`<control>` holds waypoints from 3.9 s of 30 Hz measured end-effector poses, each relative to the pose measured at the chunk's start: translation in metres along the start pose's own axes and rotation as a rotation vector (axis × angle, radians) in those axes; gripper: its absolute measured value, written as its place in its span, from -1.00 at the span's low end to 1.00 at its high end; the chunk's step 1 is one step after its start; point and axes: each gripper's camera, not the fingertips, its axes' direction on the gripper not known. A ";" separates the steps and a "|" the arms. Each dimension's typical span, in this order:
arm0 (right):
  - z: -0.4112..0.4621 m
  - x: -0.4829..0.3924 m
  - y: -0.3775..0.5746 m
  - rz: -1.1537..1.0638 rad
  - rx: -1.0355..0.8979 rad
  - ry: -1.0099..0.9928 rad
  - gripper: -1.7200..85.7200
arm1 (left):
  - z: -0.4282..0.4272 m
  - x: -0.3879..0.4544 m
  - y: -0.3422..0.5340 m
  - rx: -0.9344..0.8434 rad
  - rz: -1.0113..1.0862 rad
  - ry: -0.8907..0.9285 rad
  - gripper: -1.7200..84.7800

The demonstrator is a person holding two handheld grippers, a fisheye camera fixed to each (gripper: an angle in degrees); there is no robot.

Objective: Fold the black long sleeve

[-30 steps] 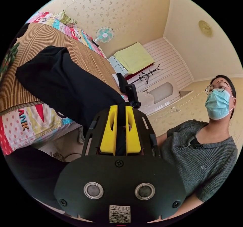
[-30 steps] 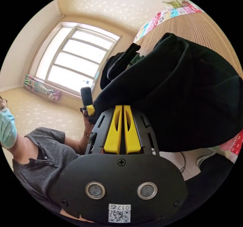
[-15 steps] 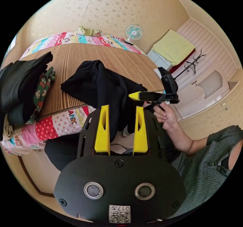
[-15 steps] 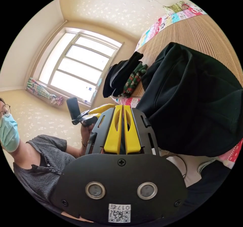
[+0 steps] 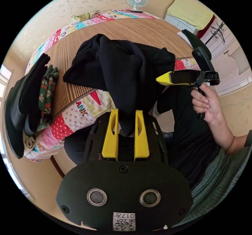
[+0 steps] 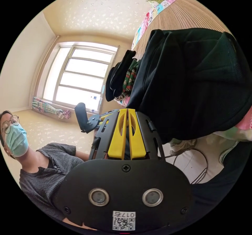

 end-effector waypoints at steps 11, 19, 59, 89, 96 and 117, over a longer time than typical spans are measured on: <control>-0.026 -0.037 0.005 -0.177 0.029 0.050 -0.95 | -0.025 -0.124 -0.002 0.387 -0.067 0.961 -0.84; 0.056 -0.048 -0.009 -0.186 -0.082 0.136 -0.95 | -0.024 -0.117 -0.011 0.275 -0.096 0.851 -0.70; 0.133 -0.159 0.088 -0.609 0.000 0.266 -0.81 | -0.278 -0.429 0.309 1.732 1.173 1.901 -0.90; 0.232 -0.331 0.181 -0.882 0.129 0.149 -0.71 | -0.355 -0.343 0.349 1.593 1.283 2.250 -0.91; 0.216 -0.336 0.203 -0.876 0.202 -0.157 -0.66 | -0.365 -0.297 0.321 1.562 1.288 2.260 -0.91; 0.120 -0.574 0.179 -0.816 1.156 0.584 -0.92 | -0.292 -0.216 0.112 0.911 0.525 1.546 -0.90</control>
